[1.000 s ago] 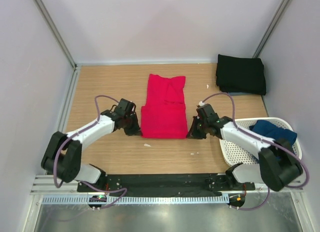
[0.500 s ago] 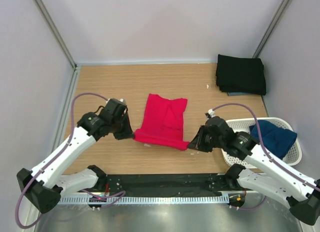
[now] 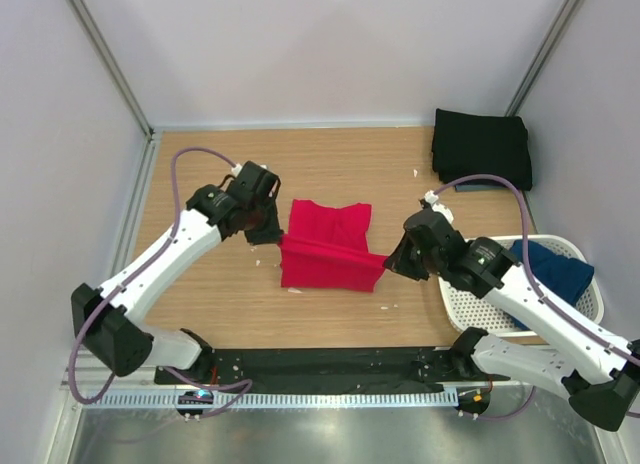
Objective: Fold and stack the t-shirts
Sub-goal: Fold the tshirt
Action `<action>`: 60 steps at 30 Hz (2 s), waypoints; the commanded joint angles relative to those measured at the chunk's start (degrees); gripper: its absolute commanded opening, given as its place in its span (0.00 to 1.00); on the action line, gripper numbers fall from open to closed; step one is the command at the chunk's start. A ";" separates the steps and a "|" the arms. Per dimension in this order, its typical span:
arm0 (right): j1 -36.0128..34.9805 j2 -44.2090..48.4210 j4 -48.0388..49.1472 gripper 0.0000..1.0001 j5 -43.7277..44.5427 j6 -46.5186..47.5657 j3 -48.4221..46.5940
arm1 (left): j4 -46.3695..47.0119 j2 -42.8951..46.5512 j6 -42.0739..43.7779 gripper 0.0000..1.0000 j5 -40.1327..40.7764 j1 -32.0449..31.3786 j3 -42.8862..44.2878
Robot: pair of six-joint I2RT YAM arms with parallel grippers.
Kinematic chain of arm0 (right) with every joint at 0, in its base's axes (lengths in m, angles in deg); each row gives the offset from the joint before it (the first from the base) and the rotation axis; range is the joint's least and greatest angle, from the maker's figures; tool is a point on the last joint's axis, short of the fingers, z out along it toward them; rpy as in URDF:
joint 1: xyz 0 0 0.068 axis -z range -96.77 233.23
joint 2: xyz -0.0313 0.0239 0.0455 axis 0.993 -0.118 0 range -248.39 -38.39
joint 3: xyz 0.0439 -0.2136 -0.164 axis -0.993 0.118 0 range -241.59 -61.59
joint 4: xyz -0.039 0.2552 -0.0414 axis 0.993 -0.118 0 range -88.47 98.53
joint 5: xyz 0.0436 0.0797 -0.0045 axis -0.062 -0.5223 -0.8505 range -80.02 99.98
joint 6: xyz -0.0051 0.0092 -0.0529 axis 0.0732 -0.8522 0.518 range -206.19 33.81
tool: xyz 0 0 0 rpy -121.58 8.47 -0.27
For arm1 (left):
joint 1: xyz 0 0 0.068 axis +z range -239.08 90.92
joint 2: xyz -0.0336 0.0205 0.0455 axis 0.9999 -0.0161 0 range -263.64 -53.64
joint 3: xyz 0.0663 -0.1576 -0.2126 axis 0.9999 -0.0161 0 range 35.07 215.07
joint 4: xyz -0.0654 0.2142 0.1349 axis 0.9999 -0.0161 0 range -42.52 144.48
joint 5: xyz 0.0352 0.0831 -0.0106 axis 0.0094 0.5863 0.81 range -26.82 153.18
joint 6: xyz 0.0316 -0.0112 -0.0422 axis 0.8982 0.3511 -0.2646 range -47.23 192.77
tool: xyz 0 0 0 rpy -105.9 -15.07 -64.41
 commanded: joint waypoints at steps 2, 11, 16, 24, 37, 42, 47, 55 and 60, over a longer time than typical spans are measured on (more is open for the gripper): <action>0.83 -1.28 -3.48 0.01 10.66 3.03 -2.37 | 3.64 -4.05 2.19 0.00 2.91 3.43 2.07; 9.96 -8.48 7.85 0.01 5.59 12.95 0.36 | 9.34 -8.27 2.36 0.00 -0.60 7.91 0.32; 14.72 -14.72 10.59 0.01 3.11 18.58 -2.54 | 12.96 -12.32 3.86 0.00 -1.49 9.14 0.14; 17.45 -27.64 17.89 0.01 2.06 24.38 -6.94 | 15.42 -20.67 6.67 0.00 -1.66 11.95 6.63; 21.75 -46.26 22.37 0.01 1.18 27.11 -16.78 | 18.23 -35.96 10.98 0.00 -3.24 15.29 16.04; 22.54 -51.55 22.37 0.01 0.83 28.43 -21.88 | 19.64 -41.05 11.94 0.00 -3.33 16.70 20.25; 23.07 -54.72 19.56 0.01 0.92 29.92 -27.94 | 18.42 -42.65 12.30 0.00 -5.09 17.49 24.57; 23.16 -50.24 17.27 0.01 -1.98 31.33 -33.65 | 17.53 -35.02 10.98 0.00 -6.41 17.49 24.40; 23.16 -50.85 15.52 0.01 -2.51 32.12 -37.43 | 16.66 -33.51 11.33 0.00 -6.41 17.58 25.80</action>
